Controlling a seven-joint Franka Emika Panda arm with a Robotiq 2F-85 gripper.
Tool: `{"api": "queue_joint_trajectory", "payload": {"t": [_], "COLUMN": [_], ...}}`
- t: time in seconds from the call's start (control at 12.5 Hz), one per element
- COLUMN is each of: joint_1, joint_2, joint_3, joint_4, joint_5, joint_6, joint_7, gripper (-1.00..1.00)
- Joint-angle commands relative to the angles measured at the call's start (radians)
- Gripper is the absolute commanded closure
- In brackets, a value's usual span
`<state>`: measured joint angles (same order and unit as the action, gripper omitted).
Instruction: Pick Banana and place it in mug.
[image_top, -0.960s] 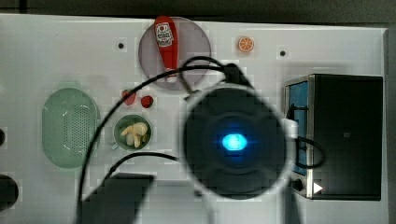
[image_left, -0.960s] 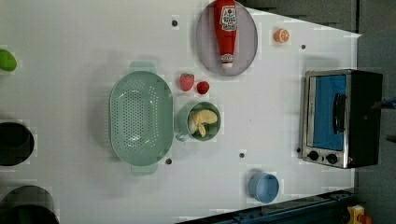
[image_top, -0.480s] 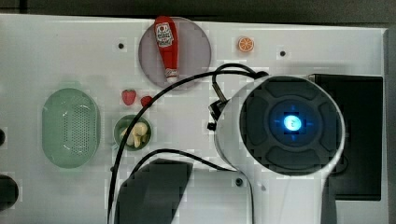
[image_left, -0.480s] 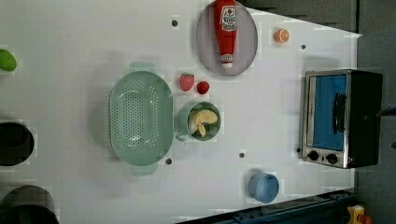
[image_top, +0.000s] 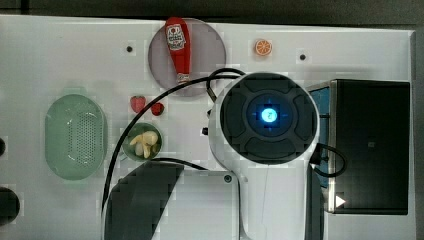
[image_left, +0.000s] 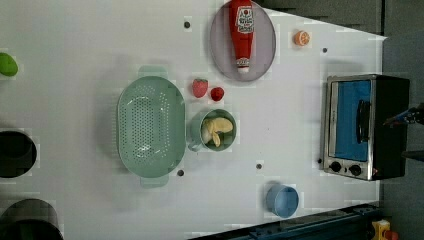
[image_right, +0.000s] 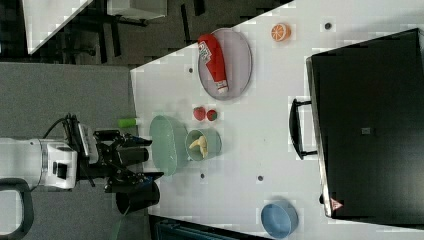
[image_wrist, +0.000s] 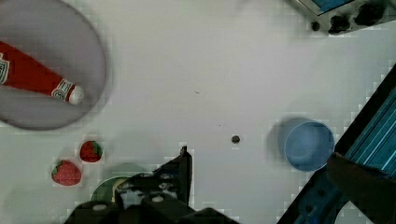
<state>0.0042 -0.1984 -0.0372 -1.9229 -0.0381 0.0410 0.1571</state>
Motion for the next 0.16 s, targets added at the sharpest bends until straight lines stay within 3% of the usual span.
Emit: {"api": "queue_joint_trajectory", "payload": {"t": [0.08,0.16], "joint_1": [0.015,0.015], "joint_2": [-0.022,-0.022], "joint_3": [-0.019,-0.019], "joint_4": [0.041,0.041], "joint_5": [-0.008,-0.008], "joint_6": [-0.017,-0.017], "joint_7": [-0.039,-0.039], "gripper": [-1.0,-1.0]}}
